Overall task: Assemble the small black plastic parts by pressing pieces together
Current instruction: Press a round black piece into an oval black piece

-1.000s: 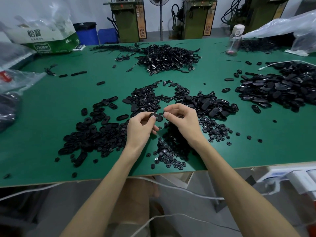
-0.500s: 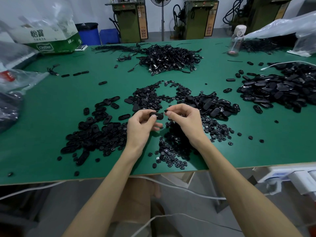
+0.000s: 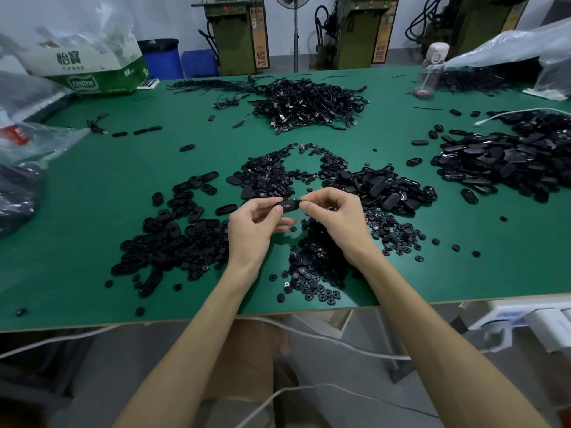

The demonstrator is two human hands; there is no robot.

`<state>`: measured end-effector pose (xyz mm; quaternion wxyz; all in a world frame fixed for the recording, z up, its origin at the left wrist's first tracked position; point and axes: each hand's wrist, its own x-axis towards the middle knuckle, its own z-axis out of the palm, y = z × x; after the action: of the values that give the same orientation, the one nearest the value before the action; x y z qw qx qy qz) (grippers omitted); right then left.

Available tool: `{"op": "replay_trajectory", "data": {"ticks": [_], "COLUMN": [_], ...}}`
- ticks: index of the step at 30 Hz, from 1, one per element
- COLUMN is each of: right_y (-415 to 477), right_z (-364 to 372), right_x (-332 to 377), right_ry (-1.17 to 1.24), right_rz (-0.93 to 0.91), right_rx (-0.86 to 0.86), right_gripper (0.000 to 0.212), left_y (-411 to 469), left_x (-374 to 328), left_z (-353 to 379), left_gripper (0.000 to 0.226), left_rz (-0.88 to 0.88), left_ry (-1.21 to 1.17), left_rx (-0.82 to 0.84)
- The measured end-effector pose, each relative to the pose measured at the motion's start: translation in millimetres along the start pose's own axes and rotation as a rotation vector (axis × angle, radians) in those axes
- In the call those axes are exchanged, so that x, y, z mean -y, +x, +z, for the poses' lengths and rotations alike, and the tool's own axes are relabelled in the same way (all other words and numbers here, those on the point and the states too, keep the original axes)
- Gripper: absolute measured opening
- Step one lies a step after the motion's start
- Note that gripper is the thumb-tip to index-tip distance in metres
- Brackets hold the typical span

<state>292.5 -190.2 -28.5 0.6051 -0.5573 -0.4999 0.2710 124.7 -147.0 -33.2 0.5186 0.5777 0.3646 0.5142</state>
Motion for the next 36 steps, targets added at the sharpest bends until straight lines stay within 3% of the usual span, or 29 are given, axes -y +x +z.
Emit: {"op": "replay_trajectory", "data": {"ticks": [20,27,36], "right_y": [-4.8,-6.7,-6.8], "right_z": [3.0,3.9,8.1], "right_x": [5.4,7.9,9.1], "right_ry": [-0.162,-0.244,-0.329], "right_rz": [-0.025,-0.152,-0.165], "right_rx": [0.047,-0.004,0.191], "right_gripper": [0.004,0.006,0.02], "left_y": [-1.4,-2.7,0.7], "left_x": [0.5,-0.5,1.4], "left_z": [-0.9,1.3,-1.9], "left_gripper": [0.018,0.02,0.015], "left_rz": [0.02,0.016,-0.039], "left_ry": [0.019,0.006,-0.001], "left_rx": [0.075,0.121,0.002]}}
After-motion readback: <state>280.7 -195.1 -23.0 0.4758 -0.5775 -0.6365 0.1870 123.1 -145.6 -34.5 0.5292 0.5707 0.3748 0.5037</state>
